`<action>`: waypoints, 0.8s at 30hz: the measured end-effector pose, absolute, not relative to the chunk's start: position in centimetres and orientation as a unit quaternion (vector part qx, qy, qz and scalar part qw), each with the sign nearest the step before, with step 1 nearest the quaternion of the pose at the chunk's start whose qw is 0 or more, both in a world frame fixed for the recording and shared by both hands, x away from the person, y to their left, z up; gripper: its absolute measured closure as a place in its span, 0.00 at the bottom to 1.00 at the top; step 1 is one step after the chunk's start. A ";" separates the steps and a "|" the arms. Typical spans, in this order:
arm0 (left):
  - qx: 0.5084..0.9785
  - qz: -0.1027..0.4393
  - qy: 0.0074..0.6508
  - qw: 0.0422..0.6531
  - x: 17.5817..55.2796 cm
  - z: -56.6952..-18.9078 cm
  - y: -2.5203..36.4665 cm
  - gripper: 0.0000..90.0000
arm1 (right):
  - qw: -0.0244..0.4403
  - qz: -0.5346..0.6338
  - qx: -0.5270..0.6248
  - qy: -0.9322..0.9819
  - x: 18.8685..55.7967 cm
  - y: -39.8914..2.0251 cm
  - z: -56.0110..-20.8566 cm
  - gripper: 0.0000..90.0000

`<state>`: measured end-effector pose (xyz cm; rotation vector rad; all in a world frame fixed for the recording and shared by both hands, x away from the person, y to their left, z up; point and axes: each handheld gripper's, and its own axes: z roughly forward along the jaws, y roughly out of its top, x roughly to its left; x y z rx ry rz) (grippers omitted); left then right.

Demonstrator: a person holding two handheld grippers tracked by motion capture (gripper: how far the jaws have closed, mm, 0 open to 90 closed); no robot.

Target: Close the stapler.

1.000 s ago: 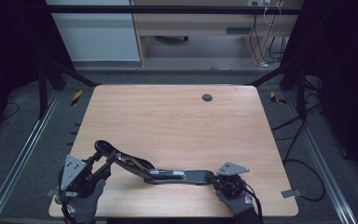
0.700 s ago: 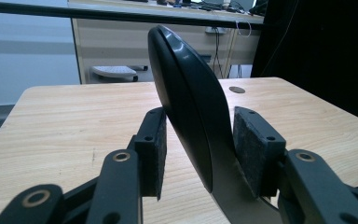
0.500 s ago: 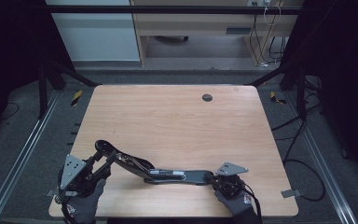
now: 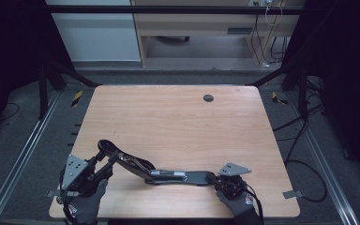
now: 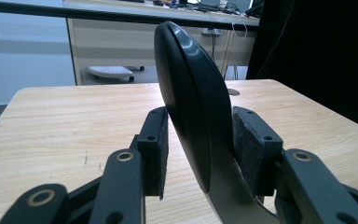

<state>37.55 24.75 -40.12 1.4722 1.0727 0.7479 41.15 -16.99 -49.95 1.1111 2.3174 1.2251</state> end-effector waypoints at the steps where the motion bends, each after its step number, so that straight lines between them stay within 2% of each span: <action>1: 0.623 0.317 0.453 0.553 37.5 -40.1 24.7 0.63 | 0.147 0.426 0.385 0.805 41.2 -17.0 -50.0 1.00; 24: 0.622 0.322 0.443 0.560 37.5 -39.8 23.8 0.65 | 0.146 0.421 0.386 0.807 41.1 -16.7 -49.8 1.00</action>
